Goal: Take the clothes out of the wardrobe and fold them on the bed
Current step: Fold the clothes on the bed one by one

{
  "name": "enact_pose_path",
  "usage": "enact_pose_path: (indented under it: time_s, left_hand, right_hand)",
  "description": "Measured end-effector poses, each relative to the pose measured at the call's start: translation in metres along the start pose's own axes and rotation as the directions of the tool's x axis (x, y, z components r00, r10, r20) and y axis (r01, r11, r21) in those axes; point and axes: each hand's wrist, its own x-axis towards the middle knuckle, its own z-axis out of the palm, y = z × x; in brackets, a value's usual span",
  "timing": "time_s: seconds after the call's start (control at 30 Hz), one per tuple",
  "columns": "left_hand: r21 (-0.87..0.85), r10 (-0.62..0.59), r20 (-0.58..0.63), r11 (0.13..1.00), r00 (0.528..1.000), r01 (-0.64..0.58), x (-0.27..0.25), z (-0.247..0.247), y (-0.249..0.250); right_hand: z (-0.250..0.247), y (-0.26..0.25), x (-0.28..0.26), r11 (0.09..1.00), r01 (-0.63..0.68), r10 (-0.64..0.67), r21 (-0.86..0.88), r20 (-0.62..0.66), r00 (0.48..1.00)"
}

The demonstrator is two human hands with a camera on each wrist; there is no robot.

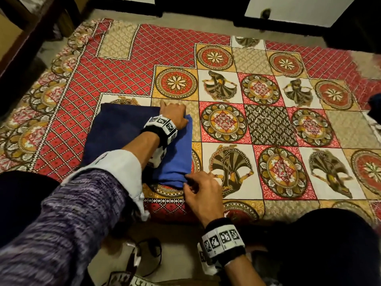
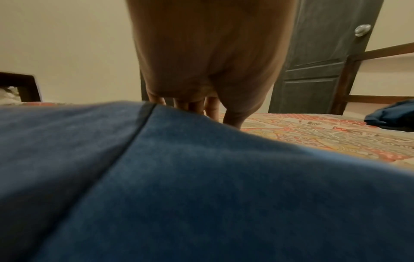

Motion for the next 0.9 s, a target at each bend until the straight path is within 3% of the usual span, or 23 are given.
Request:
enact_pose_path:
  time_s: [0.23, 0.6, 0.73, 0.77, 0.83, 0.9]
  left_hand:
    - [-0.097, -0.057, -0.037, 0.994, 0.998, 0.053, 0.004, 0.005, -0.001]
    - [-0.100, -0.068, -0.069, 0.993, 0.995, 0.061, 0.002, 0.011, 0.001]
    - [-0.271, -0.039, -0.118, 0.963, 0.992, 0.005, 0.001, 0.008, -0.006]
    - [-0.299, -0.009, -0.130, 0.954, 0.991, -0.031, -0.001, 0.006, -0.008]
    - [-0.235, 0.074, -0.124, 0.967, 0.990, -0.102, -0.008, 0.005, -0.012]
    - [-0.079, 0.149, -0.054, 0.985, 0.987, -0.153, -0.016, 0.007, -0.019]
  right_hand:
    - [0.004, 0.002, -0.014, 0.996, 0.050, -0.037, 0.074, -0.170, 0.985]
    - [0.010, -0.004, -0.038, 0.999, -0.023, 0.027, 0.026, -0.141, 0.990]
    - [0.005, -0.012, -0.032, 0.997, 0.034, -0.013, 0.074, -0.270, 0.963]
    - [0.006, -0.015, -0.030, 0.997, 0.044, -0.029, 0.062, -0.214, 0.976]
    - [0.012, -0.021, -0.030, 0.994, 0.092, -0.090, -0.056, 0.045, 0.995]
    - [0.024, -0.022, -0.035, 0.975, 0.163, -0.127, -0.154, 0.218, 0.968]
